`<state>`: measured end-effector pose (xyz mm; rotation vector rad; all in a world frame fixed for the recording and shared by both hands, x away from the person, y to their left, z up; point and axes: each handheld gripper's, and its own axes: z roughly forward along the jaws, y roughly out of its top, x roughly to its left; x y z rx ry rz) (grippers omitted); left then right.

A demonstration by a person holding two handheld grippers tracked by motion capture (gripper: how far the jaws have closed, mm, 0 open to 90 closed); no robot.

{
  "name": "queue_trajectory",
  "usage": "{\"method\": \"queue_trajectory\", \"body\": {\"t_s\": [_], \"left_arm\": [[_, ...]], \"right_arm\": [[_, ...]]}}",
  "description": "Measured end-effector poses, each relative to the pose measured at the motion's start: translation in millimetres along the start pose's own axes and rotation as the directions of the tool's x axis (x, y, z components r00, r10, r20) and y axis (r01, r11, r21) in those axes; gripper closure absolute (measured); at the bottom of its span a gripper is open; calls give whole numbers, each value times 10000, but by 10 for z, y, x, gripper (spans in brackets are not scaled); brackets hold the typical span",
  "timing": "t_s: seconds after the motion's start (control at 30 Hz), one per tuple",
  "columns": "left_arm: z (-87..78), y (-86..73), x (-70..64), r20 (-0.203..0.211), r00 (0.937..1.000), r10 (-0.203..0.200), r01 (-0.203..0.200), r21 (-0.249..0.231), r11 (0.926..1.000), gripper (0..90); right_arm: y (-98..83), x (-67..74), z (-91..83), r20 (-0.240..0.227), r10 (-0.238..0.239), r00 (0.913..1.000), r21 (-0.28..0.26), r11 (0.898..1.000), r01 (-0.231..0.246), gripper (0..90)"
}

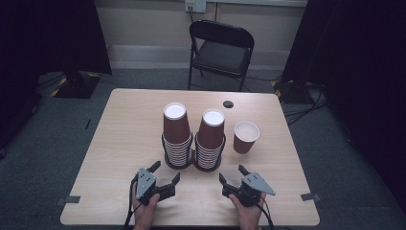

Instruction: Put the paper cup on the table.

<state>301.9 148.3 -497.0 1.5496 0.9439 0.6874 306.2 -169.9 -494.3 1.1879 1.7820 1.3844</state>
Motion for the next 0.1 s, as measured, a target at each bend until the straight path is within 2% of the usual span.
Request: {"method": "queue_trajectory", "body": {"t_s": [0.1], "left_arm": [[4,0,-6,21,10000,49,-49,32,10000,159]], "right_arm": [[3,-19,5,-162,199,9997,38,9998,-198,147]]}}
